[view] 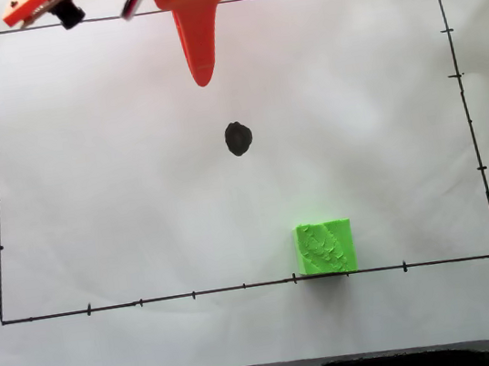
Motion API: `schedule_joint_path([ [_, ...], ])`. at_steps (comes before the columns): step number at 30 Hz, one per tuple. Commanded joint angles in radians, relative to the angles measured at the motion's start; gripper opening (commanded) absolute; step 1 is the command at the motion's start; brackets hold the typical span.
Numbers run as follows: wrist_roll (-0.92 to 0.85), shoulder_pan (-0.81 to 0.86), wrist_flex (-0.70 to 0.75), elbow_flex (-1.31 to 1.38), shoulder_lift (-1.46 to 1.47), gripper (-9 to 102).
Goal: Grasp the colored block, Place it on the black dot, and then return the arm to the default position.
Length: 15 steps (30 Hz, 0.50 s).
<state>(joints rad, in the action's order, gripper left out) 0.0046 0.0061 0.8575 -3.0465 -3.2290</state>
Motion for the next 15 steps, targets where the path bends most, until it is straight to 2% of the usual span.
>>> schedule_joint_path([
  [1,-0.014,0.015,-0.029,0.081,0.091,0],
  [6,-0.006,-0.008,-0.069,0.27,0.344,0],
  [15,0.124,-0.072,-0.089,0.569,0.695,0],
])
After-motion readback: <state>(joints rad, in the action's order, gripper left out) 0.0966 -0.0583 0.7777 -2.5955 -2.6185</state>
